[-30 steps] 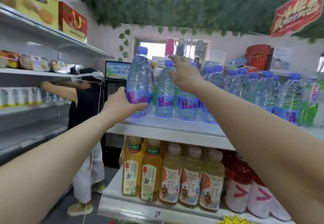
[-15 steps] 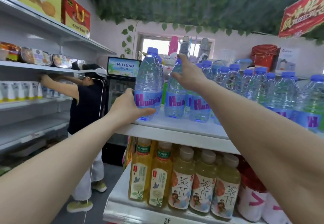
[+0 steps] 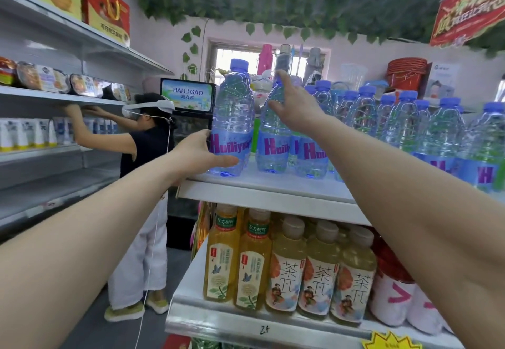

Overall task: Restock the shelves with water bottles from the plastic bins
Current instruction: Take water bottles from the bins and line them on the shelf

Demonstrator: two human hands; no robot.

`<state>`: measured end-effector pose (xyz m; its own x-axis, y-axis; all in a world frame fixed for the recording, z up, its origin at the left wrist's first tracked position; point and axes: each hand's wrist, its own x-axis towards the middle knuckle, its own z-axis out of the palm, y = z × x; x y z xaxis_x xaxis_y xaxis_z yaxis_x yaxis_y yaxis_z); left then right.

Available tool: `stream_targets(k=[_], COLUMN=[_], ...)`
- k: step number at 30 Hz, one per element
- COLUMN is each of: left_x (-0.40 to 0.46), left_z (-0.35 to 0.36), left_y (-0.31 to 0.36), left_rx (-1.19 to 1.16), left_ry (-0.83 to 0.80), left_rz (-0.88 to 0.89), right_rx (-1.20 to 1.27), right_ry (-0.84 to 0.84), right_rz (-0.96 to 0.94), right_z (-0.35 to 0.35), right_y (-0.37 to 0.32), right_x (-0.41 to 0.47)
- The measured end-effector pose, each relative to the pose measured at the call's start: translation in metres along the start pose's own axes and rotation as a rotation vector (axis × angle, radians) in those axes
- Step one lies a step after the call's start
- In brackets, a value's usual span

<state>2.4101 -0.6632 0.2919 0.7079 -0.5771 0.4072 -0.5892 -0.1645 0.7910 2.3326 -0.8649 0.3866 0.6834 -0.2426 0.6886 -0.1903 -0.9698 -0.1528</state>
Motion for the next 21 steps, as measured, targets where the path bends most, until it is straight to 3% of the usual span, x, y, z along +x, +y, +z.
stream_targets(k=[12, 18, 21], left_x=[-0.015, -0.042, -0.062], left_z=[0.009, 0.027, 0.043], left_y=[0.0, 0.012, 0.035], left_rx=[0.168, 0.421, 0.523], left_ry=[0.118, 0.522, 0.579], left_rz=[0.051, 0.249, 0.398], right_rx=[-0.052, -0.185, -0.248], right_ry=[-0.001, 0.008, 0.03], right_rz=[0.001, -0.076, -0.134], right_z=[-0.004, -0.021, -0.03], right_y=[-0.003, 0.008, 0.027], right_x=[-0.013, -0.073, -0.116])
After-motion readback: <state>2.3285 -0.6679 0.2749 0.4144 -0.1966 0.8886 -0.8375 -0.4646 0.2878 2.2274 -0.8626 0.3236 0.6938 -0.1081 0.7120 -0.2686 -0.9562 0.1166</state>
